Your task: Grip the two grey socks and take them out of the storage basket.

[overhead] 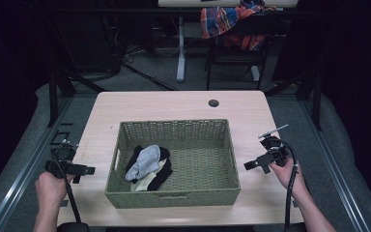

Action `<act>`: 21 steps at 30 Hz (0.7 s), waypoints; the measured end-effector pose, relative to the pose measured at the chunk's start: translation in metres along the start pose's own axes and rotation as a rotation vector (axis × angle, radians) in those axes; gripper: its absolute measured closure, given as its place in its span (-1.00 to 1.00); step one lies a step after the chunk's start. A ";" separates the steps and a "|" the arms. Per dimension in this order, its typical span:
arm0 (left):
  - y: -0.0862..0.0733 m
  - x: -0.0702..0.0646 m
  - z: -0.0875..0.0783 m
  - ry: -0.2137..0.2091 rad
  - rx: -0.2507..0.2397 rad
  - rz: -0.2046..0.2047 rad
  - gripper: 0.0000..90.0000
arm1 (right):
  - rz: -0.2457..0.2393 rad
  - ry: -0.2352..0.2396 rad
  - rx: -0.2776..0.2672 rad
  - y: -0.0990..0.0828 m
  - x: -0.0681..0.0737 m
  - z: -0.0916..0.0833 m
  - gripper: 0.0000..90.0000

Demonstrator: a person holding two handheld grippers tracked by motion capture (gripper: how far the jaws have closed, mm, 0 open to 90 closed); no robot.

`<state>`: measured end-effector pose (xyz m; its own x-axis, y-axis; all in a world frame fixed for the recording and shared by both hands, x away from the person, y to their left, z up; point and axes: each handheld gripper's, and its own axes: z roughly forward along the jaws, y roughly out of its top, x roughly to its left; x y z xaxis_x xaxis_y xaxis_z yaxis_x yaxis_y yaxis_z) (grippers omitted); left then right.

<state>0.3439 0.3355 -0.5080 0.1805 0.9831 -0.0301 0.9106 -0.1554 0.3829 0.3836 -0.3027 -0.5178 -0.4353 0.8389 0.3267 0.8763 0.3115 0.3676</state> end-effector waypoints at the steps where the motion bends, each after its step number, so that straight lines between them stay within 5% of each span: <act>1: 0.000 0.000 -0.001 0.003 -0.002 -0.001 -1.00 | -0.001 0.002 0.001 0.000 0.000 0.000 -0.99; 8: 0.000 0.000 0.000 0.015 0.017 -0.019 -1.00 | -0.012 0.005 0.010 0.000 0.001 0.000 -0.99; 21: 0.007 -0.011 -0.026 0.022 -0.049 0.010 -1.00 | -0.023 0.032 0.034 0.004 0.001 0.004 -0.97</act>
<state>0.3382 0.3263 -0.4810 0.1808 0.9835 -0.0062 0.8896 -0.1608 0.4275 0.3873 -0.2989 -0.5198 -0.4618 0.8165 0.3464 0.8720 0.3463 0.3460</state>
